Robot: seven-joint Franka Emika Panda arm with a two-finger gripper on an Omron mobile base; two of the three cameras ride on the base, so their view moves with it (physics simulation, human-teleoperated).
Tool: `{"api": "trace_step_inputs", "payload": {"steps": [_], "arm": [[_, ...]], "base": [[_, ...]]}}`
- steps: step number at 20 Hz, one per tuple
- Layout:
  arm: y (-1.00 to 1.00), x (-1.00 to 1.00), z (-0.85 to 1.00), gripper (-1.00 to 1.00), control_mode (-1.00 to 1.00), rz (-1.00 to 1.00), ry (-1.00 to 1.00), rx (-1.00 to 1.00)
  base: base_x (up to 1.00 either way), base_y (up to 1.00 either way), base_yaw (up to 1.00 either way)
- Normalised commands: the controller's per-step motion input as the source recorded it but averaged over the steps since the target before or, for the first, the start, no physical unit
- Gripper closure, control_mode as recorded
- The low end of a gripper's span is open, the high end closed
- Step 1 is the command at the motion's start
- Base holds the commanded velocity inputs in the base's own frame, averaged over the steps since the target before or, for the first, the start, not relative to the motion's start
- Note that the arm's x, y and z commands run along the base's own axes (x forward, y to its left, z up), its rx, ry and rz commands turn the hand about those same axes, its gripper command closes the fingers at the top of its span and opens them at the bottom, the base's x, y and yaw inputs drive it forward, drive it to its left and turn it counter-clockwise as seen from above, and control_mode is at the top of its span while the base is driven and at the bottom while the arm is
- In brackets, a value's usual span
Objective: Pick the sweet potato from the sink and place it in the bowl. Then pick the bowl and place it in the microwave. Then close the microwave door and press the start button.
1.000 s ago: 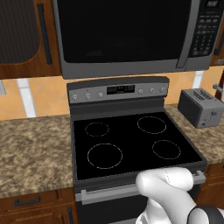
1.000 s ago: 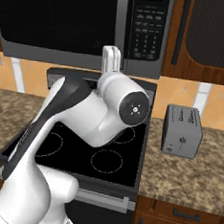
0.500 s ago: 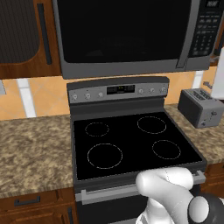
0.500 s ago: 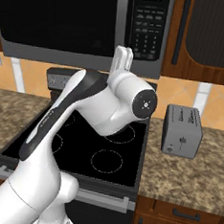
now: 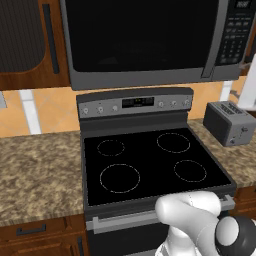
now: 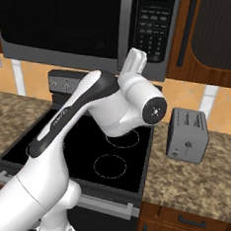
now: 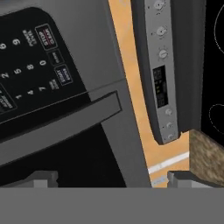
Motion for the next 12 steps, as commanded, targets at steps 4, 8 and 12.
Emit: {"api": "trace_step_inputs", "payload": {"steps": [4, 8, 12], "arm": [[-0.04, 0.24, 0.0, -1.0, -1.0, 0.0, 0.0, 0.09], [0.0, 0.17, 0.0, -1.0, -1.0, 0.0, 0.0, 0.09], [0.0, 0.19, -0.04, -1.0, -1.0, 0.0, 0.02, 0.09]], "base": [[0.0, 0.0, 0.0], [0.0, 0.0, 0.0], [0.0, 0.0, 0.0]]}}
